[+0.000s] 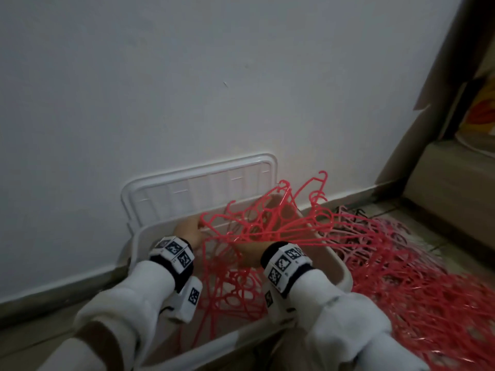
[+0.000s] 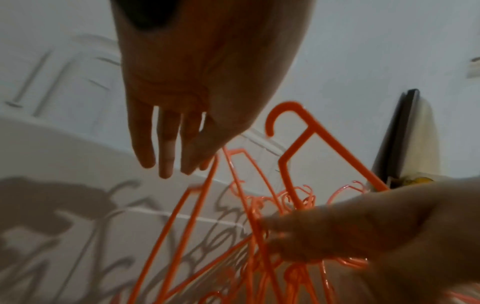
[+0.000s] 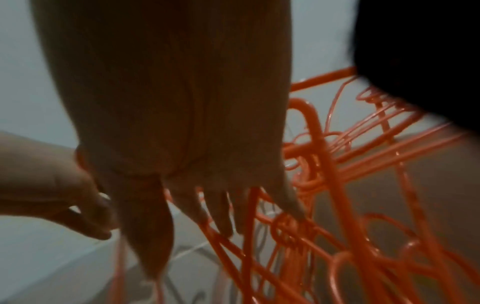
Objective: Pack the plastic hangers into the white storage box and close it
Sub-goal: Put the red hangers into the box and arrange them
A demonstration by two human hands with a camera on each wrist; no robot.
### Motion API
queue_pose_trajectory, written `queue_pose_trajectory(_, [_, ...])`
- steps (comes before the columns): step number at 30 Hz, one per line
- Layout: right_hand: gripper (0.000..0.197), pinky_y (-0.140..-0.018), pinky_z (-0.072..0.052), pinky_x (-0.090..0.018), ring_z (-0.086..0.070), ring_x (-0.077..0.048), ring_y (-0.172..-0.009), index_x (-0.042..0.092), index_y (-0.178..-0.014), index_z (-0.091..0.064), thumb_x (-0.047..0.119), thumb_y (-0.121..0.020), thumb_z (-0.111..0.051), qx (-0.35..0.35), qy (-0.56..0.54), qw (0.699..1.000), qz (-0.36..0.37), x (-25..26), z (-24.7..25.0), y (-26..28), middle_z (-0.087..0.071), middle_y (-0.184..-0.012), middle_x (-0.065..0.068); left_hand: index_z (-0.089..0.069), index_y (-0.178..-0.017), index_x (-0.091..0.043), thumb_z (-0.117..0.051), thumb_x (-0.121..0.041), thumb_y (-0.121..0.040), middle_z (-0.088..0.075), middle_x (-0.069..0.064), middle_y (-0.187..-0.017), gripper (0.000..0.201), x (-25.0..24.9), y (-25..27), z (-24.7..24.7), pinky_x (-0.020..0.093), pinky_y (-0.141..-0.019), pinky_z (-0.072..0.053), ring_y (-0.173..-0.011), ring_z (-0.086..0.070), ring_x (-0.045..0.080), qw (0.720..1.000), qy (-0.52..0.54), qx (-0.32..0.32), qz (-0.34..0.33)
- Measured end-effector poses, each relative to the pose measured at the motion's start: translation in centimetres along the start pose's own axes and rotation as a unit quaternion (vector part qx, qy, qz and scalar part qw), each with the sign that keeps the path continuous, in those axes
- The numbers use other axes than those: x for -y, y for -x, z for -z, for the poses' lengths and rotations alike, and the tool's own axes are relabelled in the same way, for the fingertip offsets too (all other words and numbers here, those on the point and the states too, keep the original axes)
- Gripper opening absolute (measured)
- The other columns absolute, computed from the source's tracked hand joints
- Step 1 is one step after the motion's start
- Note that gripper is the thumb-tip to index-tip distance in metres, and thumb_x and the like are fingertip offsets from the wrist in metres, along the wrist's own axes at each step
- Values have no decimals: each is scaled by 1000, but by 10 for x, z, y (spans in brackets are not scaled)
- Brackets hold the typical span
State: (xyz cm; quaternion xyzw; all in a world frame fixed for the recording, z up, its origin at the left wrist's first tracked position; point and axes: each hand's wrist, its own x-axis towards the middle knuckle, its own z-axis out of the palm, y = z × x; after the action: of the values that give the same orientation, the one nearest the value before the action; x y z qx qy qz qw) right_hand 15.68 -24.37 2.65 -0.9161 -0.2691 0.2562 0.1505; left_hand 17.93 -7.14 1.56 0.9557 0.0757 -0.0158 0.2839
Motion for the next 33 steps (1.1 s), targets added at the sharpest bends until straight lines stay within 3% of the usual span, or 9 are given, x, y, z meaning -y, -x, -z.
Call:
queue_pose_trajectory(2, [54,-95,-21,-21,-28,-25,-137,2,-146,-19,4,-97,-42,70,13,997,-13,10,5,11,-26,-151,-16,-64,-113,-5,-53,-10,-91,-64,19,-116,25,-13,3,5,36,-90,-44,-111,-58,33,999,-50,-4,12])
queue_pose_trajectory(6, [53,-84,-40,-15,-43,-21,-122,11,-147,-24,12,-98,-43,91,33,995,-22,11,15,20,-32,-150,-12,-44,-131,2,-45,-9,-95,-51,23,-130,38,-32,5,6,36,-96,-39,-121,-49,35,999,-42,-6,23])
queue_pose_trajectory(9, [45,-97,-39,-31,-44,-26,-126,7,-141,-38,14,-97,-46,94,16,995,-38,6,22,25,-42,-143,-12,-34,-138,-2,-45,-4,-93,-44,21,-137,47,-43,6,6,34,-99,-36,-125,-44,33,999,-31,11,8])
queue_pose_trajectory(12, [38,-96,-46,-37,-53,-26,-120,10,-132,-51,12,-93,-53,78,-89,992,-34,-13,29,30,-55,-132,-12,-39,-137,-4,-49,-1,-90,-42,18,-139,48,-58,7,9,33,-102,-34,-127,-42,31,999,-25,17,-44])
queue_pose_trajectory(15, [34,-86,-53,-39,-63,-27,-101,6,-127,-53,5,-94,-50,27,-204,978,-19,-38,42,41,-62,-119,-16,-48,-131,-8,-49,-4,-90,-47,15,-136,41,-80,5,7,33,-100,-37,-123,-45,29,995,5,22,-92])
queue_pose_trajectory(19, [22,-60,-47,-13,-63,-4,-65,4,-112,-58,-1,-91,-52,-145,-231,962,-9,-81,64,63,-66,-102,-22,-58,-121,-6,-48,-4,-91,-56,12,-127,32,-125,10,-10,28,-91,-41,-114,-53,27,984,59,50,-161])
queue_pose_trajectory(24, [31,-75,-45,-16,-60,-18,-85,-1,-104,-62,-15,-79,-50,-418,-193,882,-100,-152,70,95,-67,-101,-17,-62,-115,-8,-54,-7,-88,-64,10,-114,29,-178,11,-51,23,-85,-42,-107,-59,23,956,49,128,-259])
queue_pose_trajectory(29, [50,-96,-33,-26,-50,-29,-121,-2,-131,-40,-2,-84,-58,-321,-152,905,-234,-213,42,123,-51,-130,-18,-49,-133,-14,-66,-24,-84,-52,9,-135,53,-217,9,-100,32,-100,-39,-124,-48,24,924,-74,180,-330])
queue_pose_trajectory(33, [56,-83,-40,-24,-56,-23,-103,4,-133,-39,1,-82,-64,-292,-181,915,-213,-227,11,122,-56,-118,-8,-25,-147,-15,-73,-27,-77,-38,9,-146,85,-220,4,-139,39,-106,-34,-133,-37,28,901,-143,237,-335])
